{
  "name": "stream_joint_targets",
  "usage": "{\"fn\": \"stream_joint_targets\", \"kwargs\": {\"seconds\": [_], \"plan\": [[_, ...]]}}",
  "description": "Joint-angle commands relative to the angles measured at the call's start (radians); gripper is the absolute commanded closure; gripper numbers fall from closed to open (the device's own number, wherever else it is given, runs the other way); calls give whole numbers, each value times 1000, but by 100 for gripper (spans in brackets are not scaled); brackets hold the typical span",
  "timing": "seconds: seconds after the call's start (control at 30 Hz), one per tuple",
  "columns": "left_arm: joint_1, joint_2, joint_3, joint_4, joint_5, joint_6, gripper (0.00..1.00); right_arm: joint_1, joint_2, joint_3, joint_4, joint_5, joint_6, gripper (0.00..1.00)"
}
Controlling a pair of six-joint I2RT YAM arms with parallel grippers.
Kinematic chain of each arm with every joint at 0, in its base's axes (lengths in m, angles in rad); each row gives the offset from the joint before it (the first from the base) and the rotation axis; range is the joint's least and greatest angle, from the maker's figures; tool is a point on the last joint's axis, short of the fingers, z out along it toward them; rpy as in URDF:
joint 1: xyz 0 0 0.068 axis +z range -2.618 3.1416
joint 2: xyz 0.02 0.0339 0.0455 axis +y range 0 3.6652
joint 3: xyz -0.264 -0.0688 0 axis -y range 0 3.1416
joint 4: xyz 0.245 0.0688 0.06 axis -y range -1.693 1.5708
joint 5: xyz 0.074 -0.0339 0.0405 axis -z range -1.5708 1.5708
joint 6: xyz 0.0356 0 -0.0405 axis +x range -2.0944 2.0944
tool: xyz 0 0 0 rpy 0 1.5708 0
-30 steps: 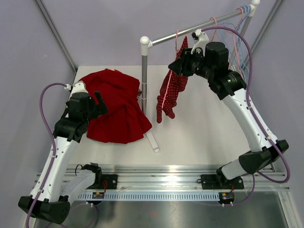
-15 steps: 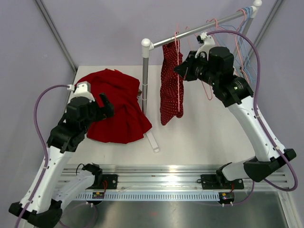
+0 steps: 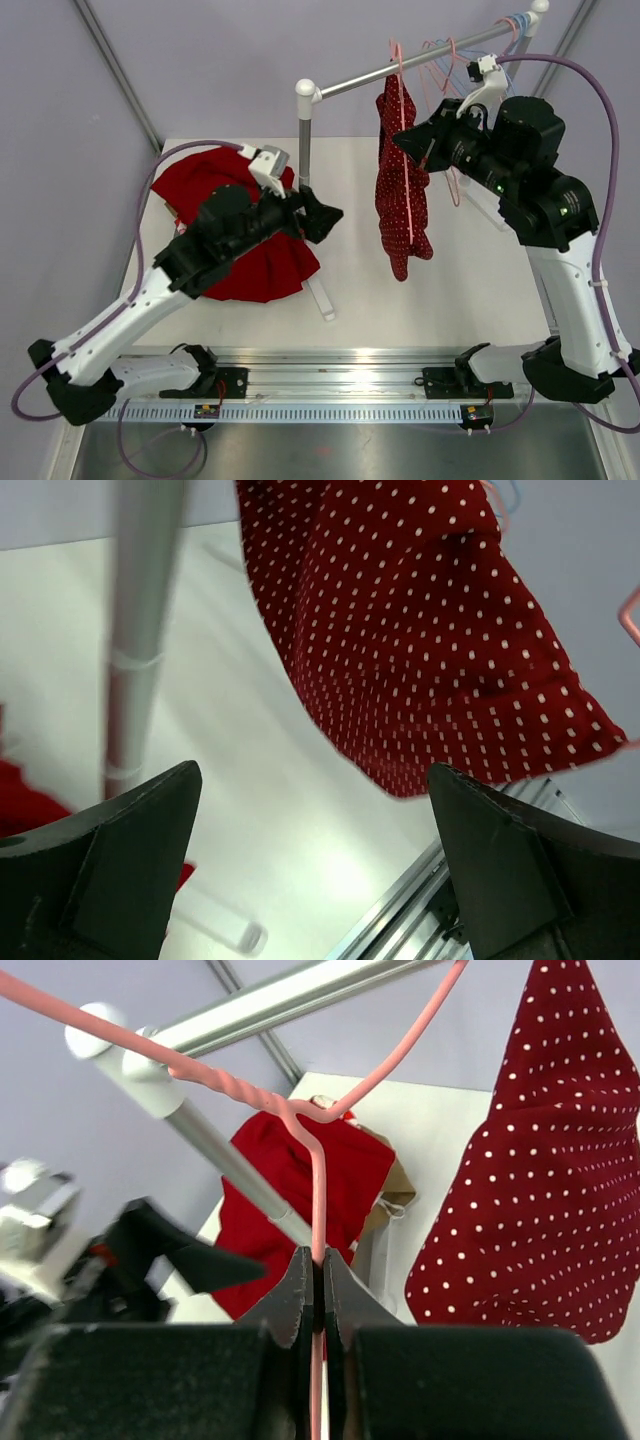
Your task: Remove the skirt from the hanger
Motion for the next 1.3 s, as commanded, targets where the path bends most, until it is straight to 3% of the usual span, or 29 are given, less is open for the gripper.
{"fn": "stream_joint_targets", "kwargs": {"seconds": [0.0,0.3,0.4,0.47,0.5,0.53,0.57,0.73,0.83,1.03,1.17,1.27], "plan": [[-5,82,2,329,206,22,1,8,-56,48,28,-91,46,100],[-21,304,117,502,349,36,2,8,-161,-62,43,-231,177,100],[-25,329,132,529,355,25,16,8,-182,-92,54,-257,204,100],[-28,346,145,534,366,21,52,9,-194,-105,59,-258,212,100],[-31,349,151,531,361,19,78,8,-201,-118,59,-255,215,100],[-38,350,162,519,352,19,96,8,-204,-122,60,-252,214,100],[-42,344,160,511,335,24,100,8,-208,-128,62,-251,215,100],[-61,257,131,372,205,59,100,8,-210,-133,53,-214,194,100],[-59,125,44,254,-9,93,100,8,-214,-112,16,-151,166,100],[-56,-175,-74,-19,-290,139,100,9,-215,-69,-38,-68,125,100],[-54,-313,-127,-157,-386,104,100,8,-211,-61,-43,-48,123,100],[-54,-395,-171,-210,-377,64,100,8,-213,-64,-41,-36,129,100]]}}
